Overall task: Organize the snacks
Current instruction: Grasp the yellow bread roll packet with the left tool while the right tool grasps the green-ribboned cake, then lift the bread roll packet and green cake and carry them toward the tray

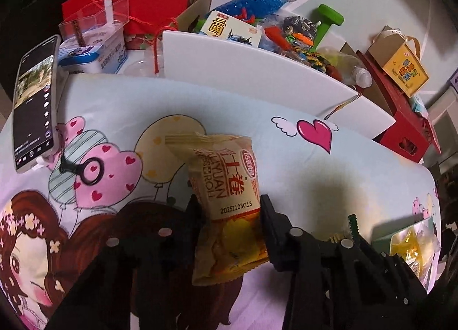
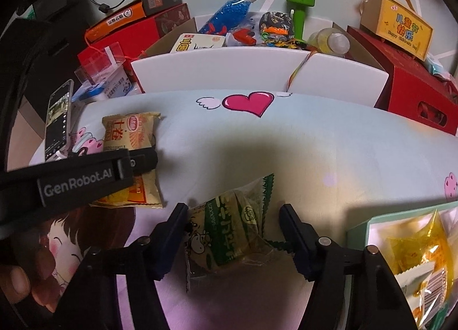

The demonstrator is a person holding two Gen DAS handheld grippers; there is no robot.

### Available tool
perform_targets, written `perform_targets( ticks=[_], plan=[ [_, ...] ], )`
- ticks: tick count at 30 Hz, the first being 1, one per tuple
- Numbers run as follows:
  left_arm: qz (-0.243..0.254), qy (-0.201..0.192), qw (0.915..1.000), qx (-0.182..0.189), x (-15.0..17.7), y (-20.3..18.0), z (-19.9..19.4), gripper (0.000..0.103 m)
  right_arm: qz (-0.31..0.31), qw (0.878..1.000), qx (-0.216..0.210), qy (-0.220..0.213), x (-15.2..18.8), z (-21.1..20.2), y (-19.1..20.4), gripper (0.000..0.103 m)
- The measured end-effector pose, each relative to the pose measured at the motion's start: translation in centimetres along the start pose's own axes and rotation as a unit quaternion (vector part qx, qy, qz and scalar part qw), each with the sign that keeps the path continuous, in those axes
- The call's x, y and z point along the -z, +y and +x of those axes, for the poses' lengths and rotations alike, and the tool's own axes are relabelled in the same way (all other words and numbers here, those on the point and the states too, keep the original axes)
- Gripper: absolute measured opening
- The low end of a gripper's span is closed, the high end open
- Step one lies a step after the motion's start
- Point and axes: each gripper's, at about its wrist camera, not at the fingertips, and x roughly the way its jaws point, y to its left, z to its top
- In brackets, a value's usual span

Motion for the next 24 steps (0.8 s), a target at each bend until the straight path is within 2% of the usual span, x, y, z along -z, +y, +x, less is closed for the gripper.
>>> perform_targets(
  ticks=[6, 10, 14, 17, 24],
  plan=[
    [-0.02, -0.014, 0.9997, -0.002, 1.4, 0.9, -1.7, 0.04, 0.01, 1.0, -0.016, 0.006, 0.7, -0.9, -0.1, 0.064],
    [-0.031, -0.027, 0.9992, 0.004, 2.3, 1.1, -3.2, 0.04, 0.014, 1.0, -0.026, 0.008, 1.4, -1.8, -0.2, 0.048],
    [-0.044, -0.035, 0.9983, 0.014, 3.5, 1.2, -4.8, 0.039, 0.014, 0.999, -0.032, 0.011, 2.0, -2.4, -0.3, 0.045],
    [-0.054, -0.041, 0.9976, 0.016, 4.4, 1.3, -5.9, 0.039, 0.019, 0.999, -0.042, 0.009, 2.5, -3.3, -0.6, 0.038],
    [-0.086, -0.04, 0.9951, 0.026, 6.7, 2.0, -7.2, 0.039, 0.027, 0.998, -0.054, 0.014, 3.6, -4.4, -1.4, 0.036]
  ],
)
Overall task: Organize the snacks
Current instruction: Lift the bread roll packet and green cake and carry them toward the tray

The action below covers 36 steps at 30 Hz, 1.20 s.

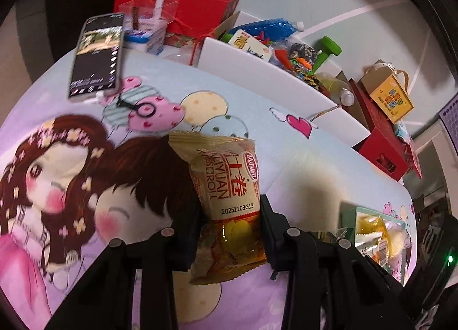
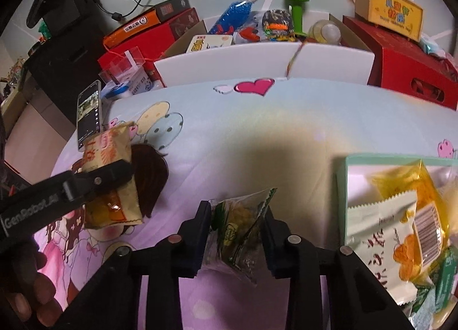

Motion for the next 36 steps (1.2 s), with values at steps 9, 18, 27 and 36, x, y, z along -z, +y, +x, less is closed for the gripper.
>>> perform_targets(
  ticks=[9, 18, 27, 36],
  plan=[
    [-0.025, 0.005, 0.9997, 0.0, 1.4, 1.3, -1.0, 0.039, 0.007, 1.0, -0.011, 0.009, 0.9, -0.4, -0.5, 0.036],
    [-0.041, 0.021, 0.9989, -0.006, 2.8, 2.7, -1.2, 0.039, 0.03, 0.998, -0.037, 0.032, 1.8, 0.0, -1.2, 0.064],
    [-0.053, 0.038, 0.9977, -0.017, 4.2, 3.9, -1.1, 0.039, -0.043, 0.997, 0.037, 0.047, 2.3, 1.4, 0.9, 0.068],
    [-0.064, 0.041, 0.9969, -0.021, 4.4, 4.8, -1.0, 0.039, -0.08, 0.993, 0.078, 0.043, 2.9, 2.0, 2.1, 0.07]
  ],
)
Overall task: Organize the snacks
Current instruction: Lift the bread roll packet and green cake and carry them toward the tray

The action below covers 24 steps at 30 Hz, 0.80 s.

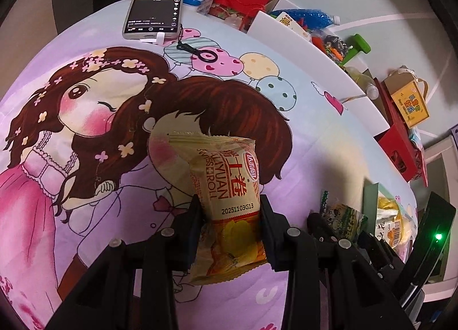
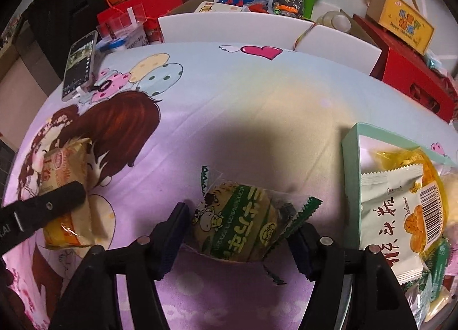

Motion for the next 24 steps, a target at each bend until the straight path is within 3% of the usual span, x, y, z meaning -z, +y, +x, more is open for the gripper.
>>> perform_targets(
  ticks=[13, 24],
  plan=[
    [0.004, 0.0, 1.0, 0.005, 0.0, -0.2, -0.2, 0.039, 0.012, 1.0, 0.002, 0.001, 0.8, -1.8, -0.5, 0.055],
    [0.052, -0.023, 0.9983, 0.013, 0.0, -3.8, -1.9, 0.039, 0.052, 0.997, -0.027, -0.05, 2.7, -7.1, -2.6, 0.054]
  ],
)
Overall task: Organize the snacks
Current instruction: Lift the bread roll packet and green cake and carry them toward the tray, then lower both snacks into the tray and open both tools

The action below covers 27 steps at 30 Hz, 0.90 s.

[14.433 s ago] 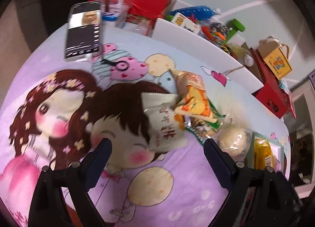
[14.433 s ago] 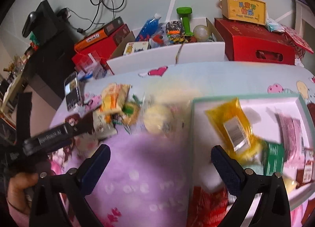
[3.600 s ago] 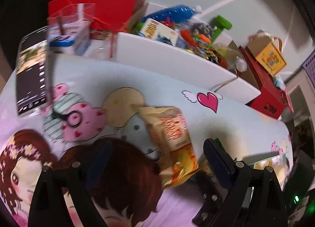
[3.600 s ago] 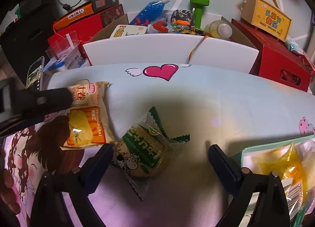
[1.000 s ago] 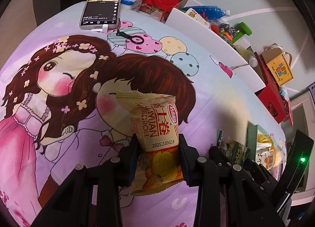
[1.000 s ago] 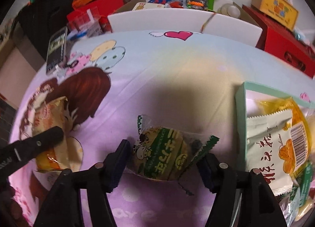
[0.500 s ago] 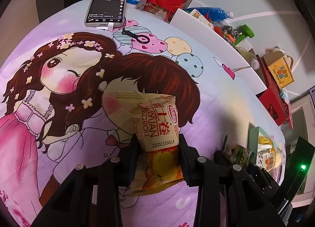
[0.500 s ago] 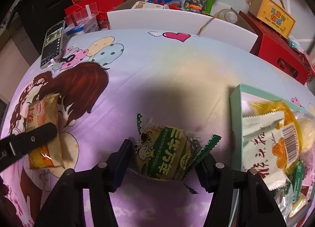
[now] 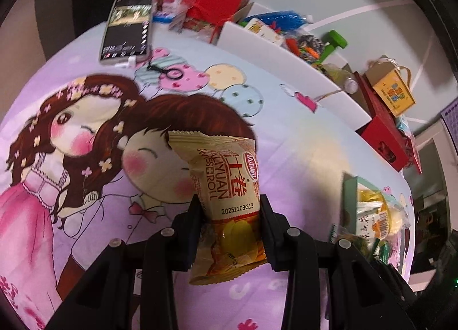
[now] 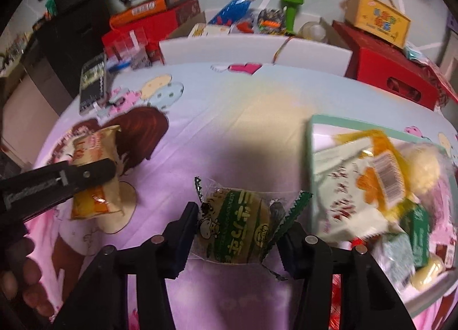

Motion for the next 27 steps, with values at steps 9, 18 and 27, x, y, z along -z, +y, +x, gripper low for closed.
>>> perform_targets(
  ticks=[9, 18, 27],
  plan=[
    [0.07, -0.018, 0.9969, 0.031, 0.6, -6.0, -1.6, 0.039, 0.07, 0.995, 0.036, -0.055, 0.8, -5.7, -6.3, 0.055],
    [0.167, -0.001, 0.9815, 0.094, 3.4, -15.0, -1.1, 0.039, 0.184, 0.976, 0.094, -0.063, 1.9, -7.8, -16.9, 0.055],
    [0.251, 0.016, 0.9606, 0.118, 7.0, -22.7, 0.5, 0.039, 0.244, 0.965, 0.083, -0.053, 3.4, -7.6, -22.2, 0.055]
  ],
)
